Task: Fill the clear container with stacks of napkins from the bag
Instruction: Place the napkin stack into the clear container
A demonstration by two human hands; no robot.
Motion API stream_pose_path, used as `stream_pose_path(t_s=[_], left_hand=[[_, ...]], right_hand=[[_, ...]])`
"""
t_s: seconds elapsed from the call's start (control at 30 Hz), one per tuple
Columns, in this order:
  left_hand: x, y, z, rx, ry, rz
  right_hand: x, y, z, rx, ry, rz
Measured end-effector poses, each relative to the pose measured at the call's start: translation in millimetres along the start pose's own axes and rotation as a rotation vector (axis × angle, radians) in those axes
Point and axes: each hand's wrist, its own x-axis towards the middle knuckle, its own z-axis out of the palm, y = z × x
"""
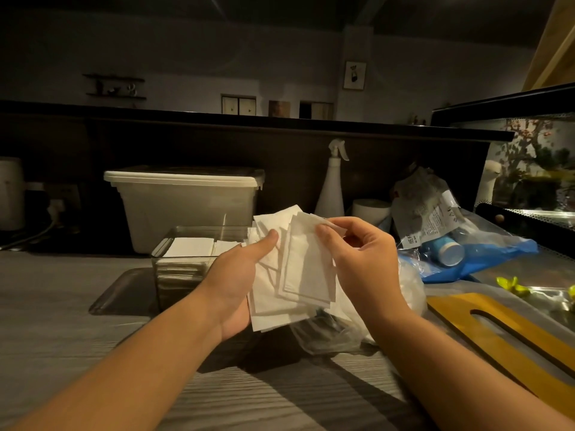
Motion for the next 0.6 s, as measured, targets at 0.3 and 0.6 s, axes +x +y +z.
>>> stream_pose_path(t_s=[0.3, 0.6], left_hand=[[-3.4, -2.2, 4.3, 0.041, -0.036, 0.042], [-4.5, -2.0, 6.4, 0.008, -0.053, -0.004]], right_hand=[[-1.1, 1.3, -0.4, -0.125, 0.012, -0.086], [-3.1, -1.8, 0.9, -0.226, 0.022, -0.181]])
